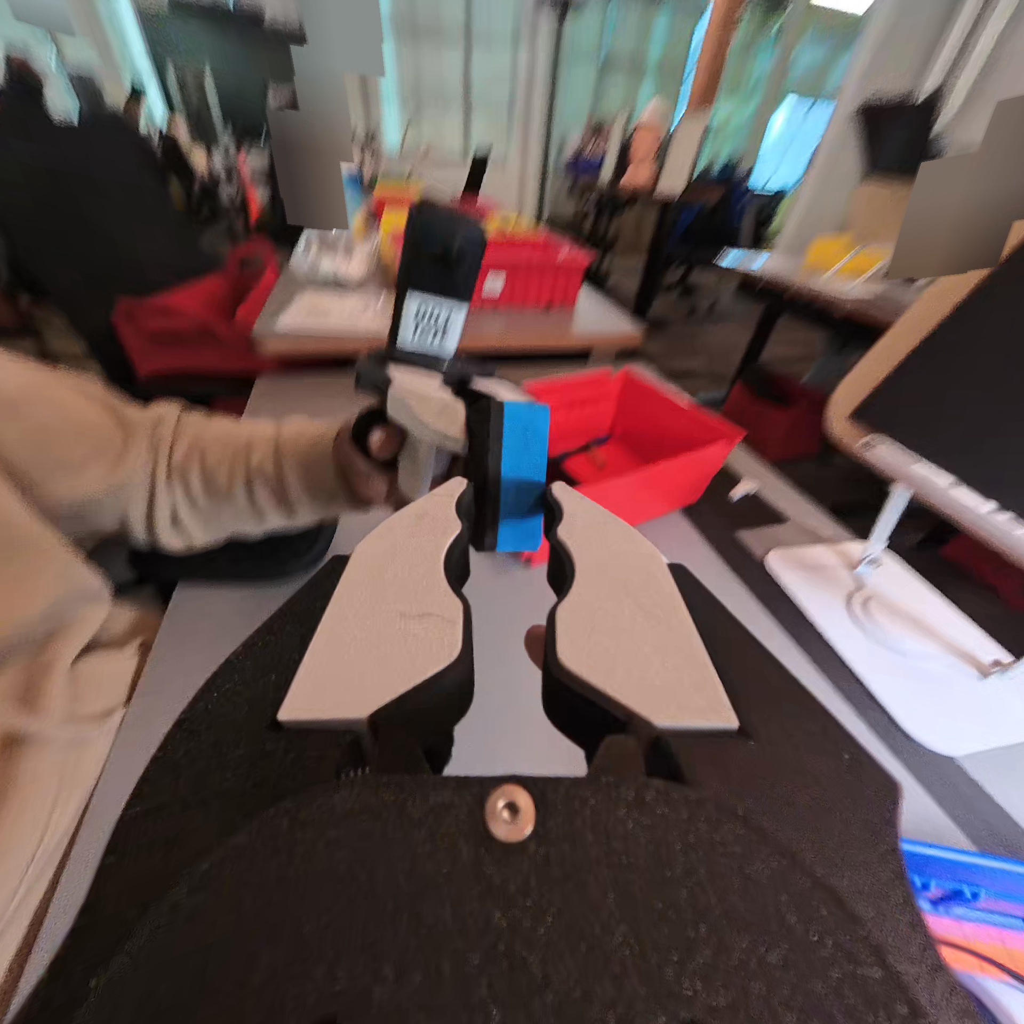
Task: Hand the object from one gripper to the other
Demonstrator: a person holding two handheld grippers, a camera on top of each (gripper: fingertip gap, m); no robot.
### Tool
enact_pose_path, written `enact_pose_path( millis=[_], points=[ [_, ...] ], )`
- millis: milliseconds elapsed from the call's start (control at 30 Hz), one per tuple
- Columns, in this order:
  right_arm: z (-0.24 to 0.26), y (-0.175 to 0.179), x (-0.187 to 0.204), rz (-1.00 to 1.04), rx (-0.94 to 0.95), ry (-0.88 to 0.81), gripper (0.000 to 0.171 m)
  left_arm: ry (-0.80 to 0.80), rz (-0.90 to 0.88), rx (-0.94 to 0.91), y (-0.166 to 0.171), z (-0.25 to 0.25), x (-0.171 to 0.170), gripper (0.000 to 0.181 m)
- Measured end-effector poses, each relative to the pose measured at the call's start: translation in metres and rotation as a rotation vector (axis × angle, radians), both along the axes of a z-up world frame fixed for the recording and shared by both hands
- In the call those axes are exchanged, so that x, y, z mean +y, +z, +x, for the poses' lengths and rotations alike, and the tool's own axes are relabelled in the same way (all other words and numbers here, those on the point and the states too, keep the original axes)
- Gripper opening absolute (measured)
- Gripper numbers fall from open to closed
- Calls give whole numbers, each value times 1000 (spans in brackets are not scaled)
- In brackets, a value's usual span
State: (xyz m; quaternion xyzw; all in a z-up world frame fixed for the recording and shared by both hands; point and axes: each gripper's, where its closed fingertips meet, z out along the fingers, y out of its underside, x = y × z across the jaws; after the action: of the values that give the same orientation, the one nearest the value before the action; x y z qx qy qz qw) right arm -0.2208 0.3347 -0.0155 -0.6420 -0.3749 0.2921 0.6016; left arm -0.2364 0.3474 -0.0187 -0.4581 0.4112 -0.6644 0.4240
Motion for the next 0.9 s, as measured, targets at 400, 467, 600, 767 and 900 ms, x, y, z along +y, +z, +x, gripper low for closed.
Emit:
enact_pose_path(
  millis=[400, 467, 600, 767, 900],
  points=[
    [-16, -10, 41, 700, -437, -607, 69, 155, -443, -134, 0, 0, 28, 23],
    [-8, 0, 37, 749, -416, -639, 55, 90, -465, -147, 2, 3, 20, 22],
    [0, 9, 25, 563, -307, -414, 54, -107, -256, -73, 10, 2, -2, 38],
    [3, -11, -11, 252, -302, -18, 54, -63, 218, 118, -7, -4, -16, 63],
    [-10, -33, -29, 117, -316, 168, 54, -133, 413, 274, -34, 1, -42, 68]
  ],
)
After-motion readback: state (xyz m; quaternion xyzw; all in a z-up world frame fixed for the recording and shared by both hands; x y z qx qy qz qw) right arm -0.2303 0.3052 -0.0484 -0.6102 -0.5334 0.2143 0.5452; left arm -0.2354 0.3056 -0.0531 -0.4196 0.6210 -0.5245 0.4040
